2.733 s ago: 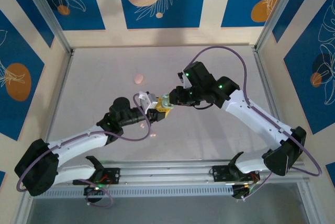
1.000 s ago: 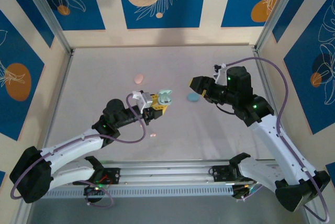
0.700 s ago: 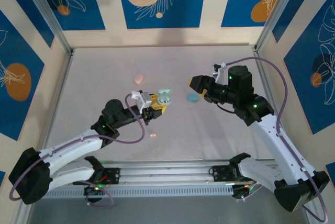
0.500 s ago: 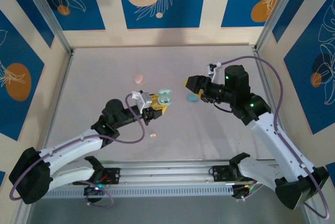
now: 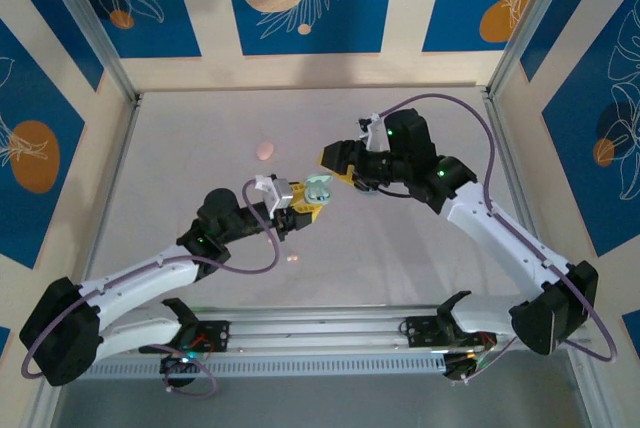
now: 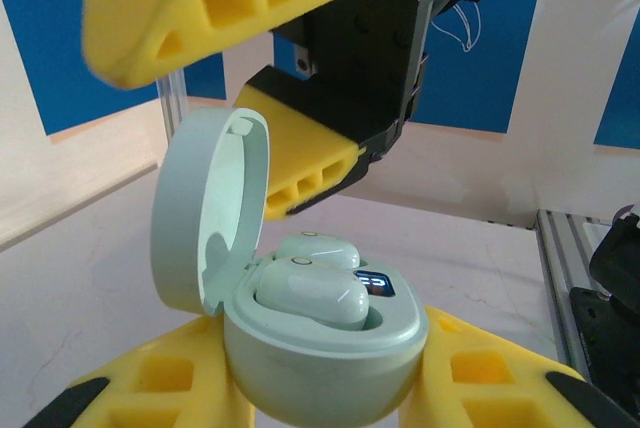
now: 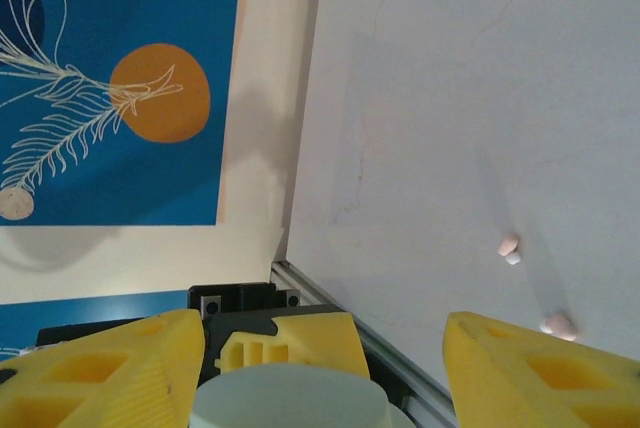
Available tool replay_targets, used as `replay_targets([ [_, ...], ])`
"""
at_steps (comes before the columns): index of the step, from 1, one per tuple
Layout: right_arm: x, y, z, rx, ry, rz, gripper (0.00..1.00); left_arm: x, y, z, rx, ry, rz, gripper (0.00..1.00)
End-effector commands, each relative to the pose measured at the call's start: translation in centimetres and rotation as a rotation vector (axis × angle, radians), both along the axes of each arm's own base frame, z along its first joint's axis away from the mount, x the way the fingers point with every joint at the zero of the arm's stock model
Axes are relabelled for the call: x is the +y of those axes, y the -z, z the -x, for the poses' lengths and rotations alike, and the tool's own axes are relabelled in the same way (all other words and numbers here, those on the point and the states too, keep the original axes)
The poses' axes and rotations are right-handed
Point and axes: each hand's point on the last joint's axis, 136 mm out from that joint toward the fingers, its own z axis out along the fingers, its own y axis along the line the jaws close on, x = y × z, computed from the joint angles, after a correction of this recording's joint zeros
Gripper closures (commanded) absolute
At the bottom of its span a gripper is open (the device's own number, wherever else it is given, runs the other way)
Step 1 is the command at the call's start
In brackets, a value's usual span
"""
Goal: Insert the wireless bluetooth earbuds into the charging case
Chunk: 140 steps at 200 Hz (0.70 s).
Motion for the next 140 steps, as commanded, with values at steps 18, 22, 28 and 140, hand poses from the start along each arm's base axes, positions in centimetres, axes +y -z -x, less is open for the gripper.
replay_targets([
  [18,1.6,-0.4,0.8,0.002,-0.064,-0.009,0.35,-0.4,-2.7,0.7,-0.091,0.032,0.051,0.67],
  [22,1.7,-0.2,0.9,0.008,-0.067,-0.004,0.35,-0.3,-2.8,0.6,-0.090,0.027,0.054,0.67],
  [28,1.7,0.1,1.0,0.016,-0.069,0.004,0.35,-0.3,-2.8,0.6,-0.088,0.025,0.055,0.67],
  [140,-0.2,-0.1,3.6,0.026,-0.128,-0.095,0.35,0.5,-3.8,-0.2,-0.072,-0.045,0.116,0.67],
])
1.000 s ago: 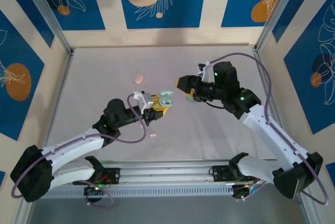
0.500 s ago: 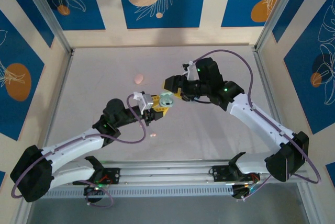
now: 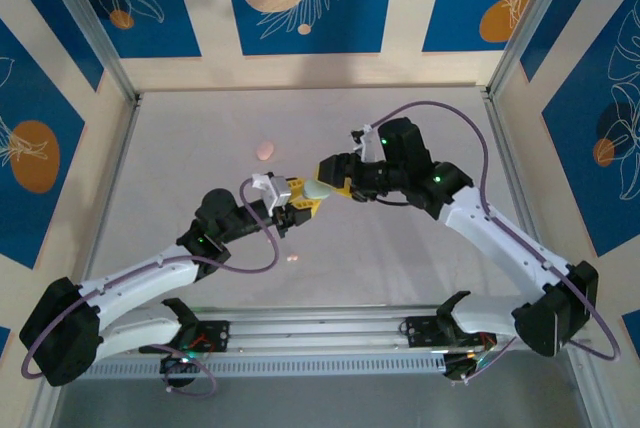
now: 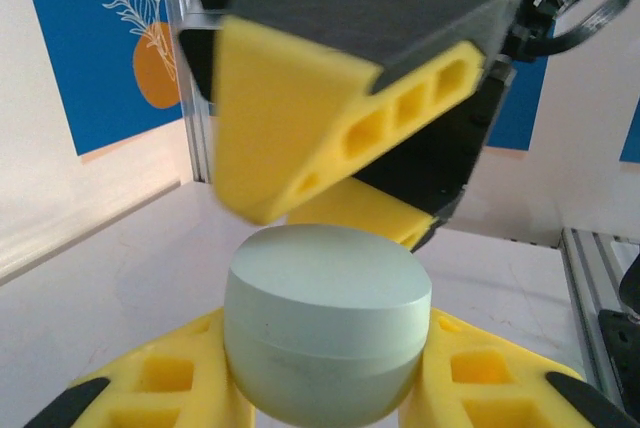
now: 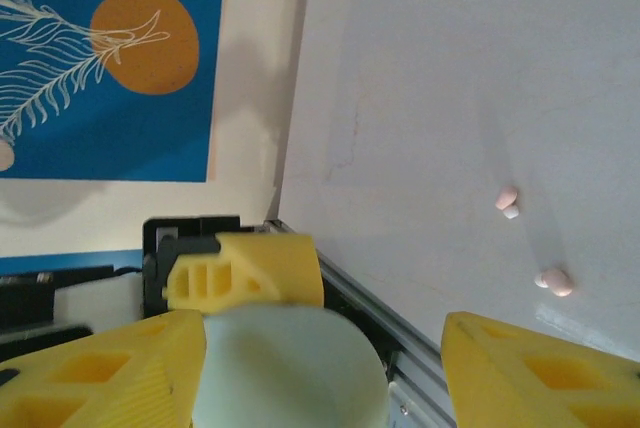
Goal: Insert the wireless bluetooth earbuds into the charging case
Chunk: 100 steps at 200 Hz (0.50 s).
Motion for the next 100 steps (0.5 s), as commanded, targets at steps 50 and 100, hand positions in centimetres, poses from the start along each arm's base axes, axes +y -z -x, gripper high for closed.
replay_targets([
  [50,1.3,-2.5,2.2,0.057,-0.194,-0.278,0.41,0.0,-4.8,1.0,-0.045,0.042,0.154,0.67],
  [100,1.6,-2.9,1.9,0.069,-0.223,-0.356,0.49,-0.2,-5.7,1.4,-0.038,0.079,0.180,0.67],
])
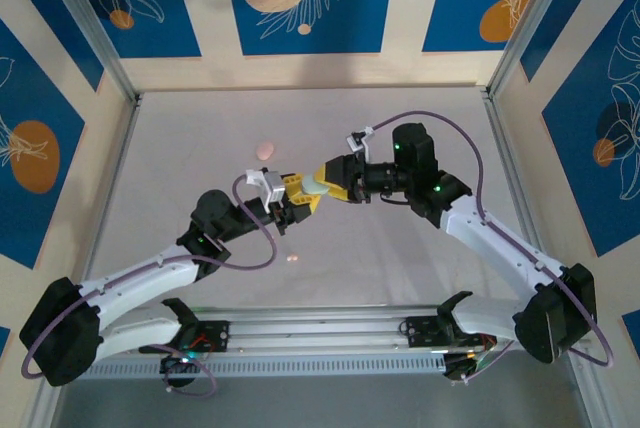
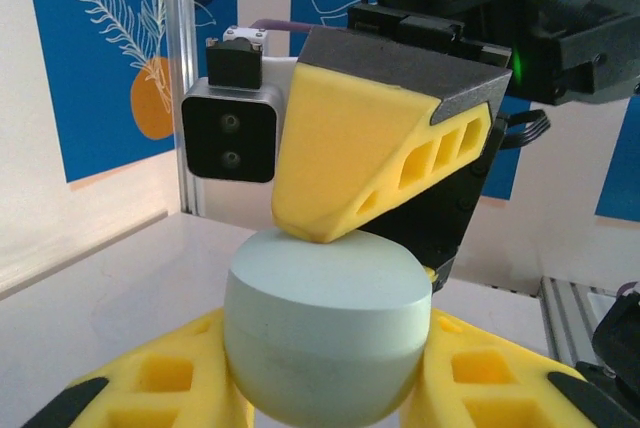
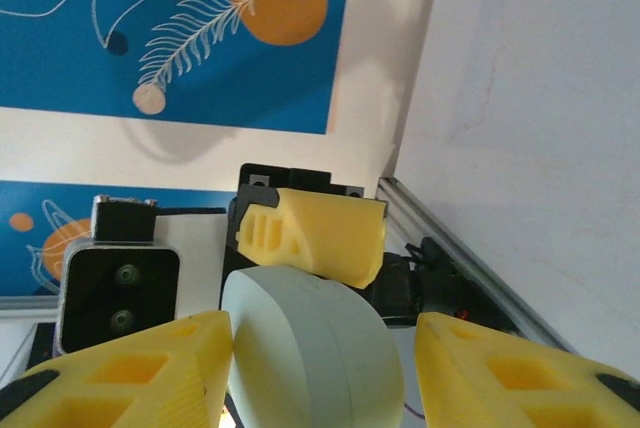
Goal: Insert the wireless bluetooth earbuds into the charging case
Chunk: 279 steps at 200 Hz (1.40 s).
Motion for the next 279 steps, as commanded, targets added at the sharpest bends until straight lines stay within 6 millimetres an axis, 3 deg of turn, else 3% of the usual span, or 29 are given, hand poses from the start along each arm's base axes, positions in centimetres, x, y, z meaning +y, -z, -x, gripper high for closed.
replay_targets([
  [1,0.3,-1.1,0.6,0.006,-0.066,-0.076,0.49,-0.3,-3.6,1.0,-0.060,0.053,0.083,0.67],
  [46,0.4,-1.1,1.3,0.006,-0.107,-0.089,0.58,-0.5,-3.5,0.8,-0.051,0.049,0.084,0.66],
  [81,0.5,-1.5,1.9,-0.005,-0.148,-0.091,0.54,-0.4,-3.3,0.4,-0.042,0.028,0.075,0.66],
  [119,0.3,-1.6,1.9,-0.019,-0.141,-0.076,0.76,-0.5,-2.7,0.2,-0.035,0.019,0.044,0.65],
  [185,-1.9,0.1,-1.5,-0.014,0.088,-0.016,0.81,0.1,-0.8,-0.6,0.003,-0.048,-0.048,0.35],
  [214,-4.3,3.5,-4.7,0.023,0.277,0.050,0.80,1.4,0.0,-1.3,0.022,-0.139,-0.069,0.28],
  [254,-8.5,13.5,-7.7,0.199,0.487,0.278,0.80,3.9,0.5,-2.6,0.095,-0.295,-0.125,0.24],
  [279,-9.5,18.2,-8.4,0.269,0.508,0.351,0.81,5.2,1.2,-3.2,0.166,-0.374,-0.187,0.22],
])
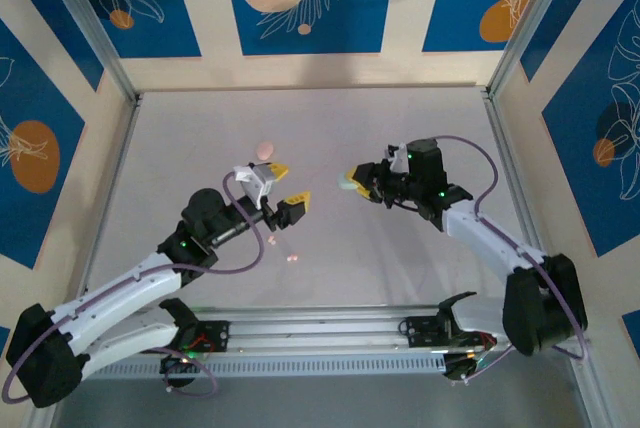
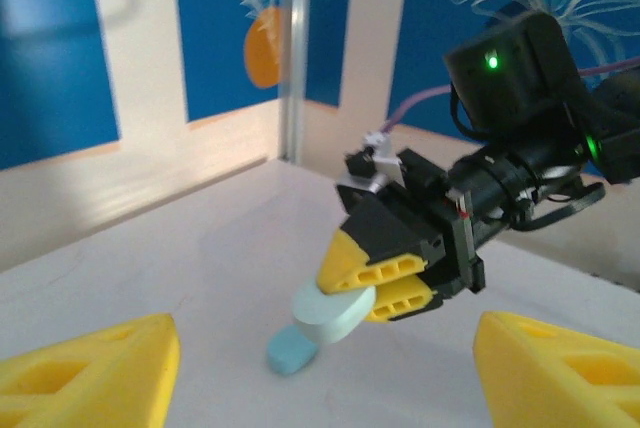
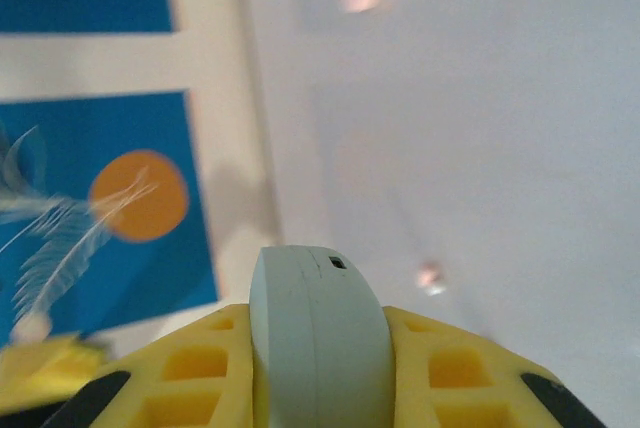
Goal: Insert the wireless bluetooth earbuds into the charging case
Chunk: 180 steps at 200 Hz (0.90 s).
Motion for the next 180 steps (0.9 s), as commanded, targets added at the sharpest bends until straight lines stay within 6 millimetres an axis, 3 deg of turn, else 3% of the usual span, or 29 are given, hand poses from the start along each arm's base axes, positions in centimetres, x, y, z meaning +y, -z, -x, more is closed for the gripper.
replay_targets([
  [1,-1.6,5.1,-0.6,0.079,0.052,0.109,0.81,1.7,0.7,-1.1,0.075,-0.122,-0.072,0.21],
  [36,-0.1,8.3,-3.0,0.130,-0.007,0.130,0.80,2.0,1.4,-1.4,0.143,-0.141,-0.120,0.20],
  [93,2.6,11.5,-7.2,0.166,-0.053,0.237,0.78,2.8,2.5,-1.6,0.225,-0.180,-0.212,0.21],
  [133,3.3,13.4,-8.4,0.193,-0.078,0.280,0.77,3.9,3.4,-2.4,0.268,-0.233,-0.254,0.24],
  [180,2.3,14.6,-8.3,0.221,-0.069,0.384,0.69,4.2,4.3,-3.1,0.314,-0.254,-0.284,0.26],
])
